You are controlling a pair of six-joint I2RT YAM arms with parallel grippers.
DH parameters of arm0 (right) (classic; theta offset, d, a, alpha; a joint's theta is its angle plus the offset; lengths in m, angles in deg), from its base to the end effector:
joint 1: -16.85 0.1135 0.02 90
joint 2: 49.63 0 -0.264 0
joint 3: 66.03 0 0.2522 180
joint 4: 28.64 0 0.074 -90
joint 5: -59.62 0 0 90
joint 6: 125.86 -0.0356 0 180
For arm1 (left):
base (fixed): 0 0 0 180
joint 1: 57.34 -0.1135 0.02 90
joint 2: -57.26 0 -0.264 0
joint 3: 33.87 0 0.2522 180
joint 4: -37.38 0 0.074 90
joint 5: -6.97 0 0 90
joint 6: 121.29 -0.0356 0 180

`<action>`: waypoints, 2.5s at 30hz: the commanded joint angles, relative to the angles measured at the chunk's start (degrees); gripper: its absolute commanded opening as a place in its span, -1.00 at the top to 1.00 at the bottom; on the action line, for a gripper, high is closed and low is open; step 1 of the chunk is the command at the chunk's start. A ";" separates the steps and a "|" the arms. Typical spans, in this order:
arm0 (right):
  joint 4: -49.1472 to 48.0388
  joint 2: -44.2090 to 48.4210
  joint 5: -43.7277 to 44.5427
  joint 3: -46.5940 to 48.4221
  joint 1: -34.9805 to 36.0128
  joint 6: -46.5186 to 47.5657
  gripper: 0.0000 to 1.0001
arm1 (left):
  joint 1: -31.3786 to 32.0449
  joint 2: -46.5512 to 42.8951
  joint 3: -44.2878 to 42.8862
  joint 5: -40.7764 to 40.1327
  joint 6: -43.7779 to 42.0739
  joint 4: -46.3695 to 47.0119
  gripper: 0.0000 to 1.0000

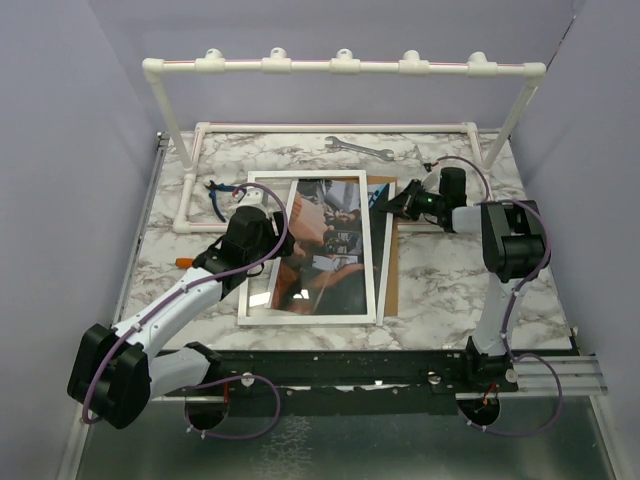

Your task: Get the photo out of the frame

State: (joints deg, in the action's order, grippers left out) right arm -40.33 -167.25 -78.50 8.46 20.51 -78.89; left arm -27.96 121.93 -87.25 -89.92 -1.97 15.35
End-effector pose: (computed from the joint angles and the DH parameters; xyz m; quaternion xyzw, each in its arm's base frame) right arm 0.4073 0.0526 0.1240 0.0805 0.8171 0.5035 0.2691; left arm 0.2162 -0.1168 0.2427 -0.0281 0.8786 -0.1862 0.4389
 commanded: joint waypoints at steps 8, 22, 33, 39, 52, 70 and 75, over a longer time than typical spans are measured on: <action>17.62 11.60 7.76 2.18 -0.23 9.06 0.99 | 0.15 -1.68 1.12 -0.55 0.63 0.21 -0.39; 34.45 20.69 22.94 6.96 -3.33 15.00 0.99 | -0.37 -4.24 1.98 -3.63 1.48 -0.71 -0.40; 36.04 25.72 19.34 3.80 -7.53 16.13 0.18 | -0.56 -4.63 0.98 -1.64 0.82 -1.57 -0.40; 23.14 27.20 16.98 -7.83 -8.14 12.05 -0.39 | -0.56 -4.41 1.77 -0.47 1.49 -0.79 -0.40; 4.03 18.71 5.06 -19.84 -8.13 4.17 -0.36 | -0.53 -4.94 3.53 0.74 2.58 0.77 -0.40; -12.66 14.71 -6.14 -22.33 -6.55 -3.91 0.23 | -0.56 -5.46 3.80 0.75 2.50 0.96 -0.40; -11.83 12.53 -5.80 -20.83 -5.37 -3.26 0.24 | -0.56 -5.40 3.80 0.61 2.45 0.85 -0.40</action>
State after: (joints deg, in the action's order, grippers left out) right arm -50.78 -152.37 -82.21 -14.18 14.21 -82.36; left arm -28.13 117.54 -84.21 -89.92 0.37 15.78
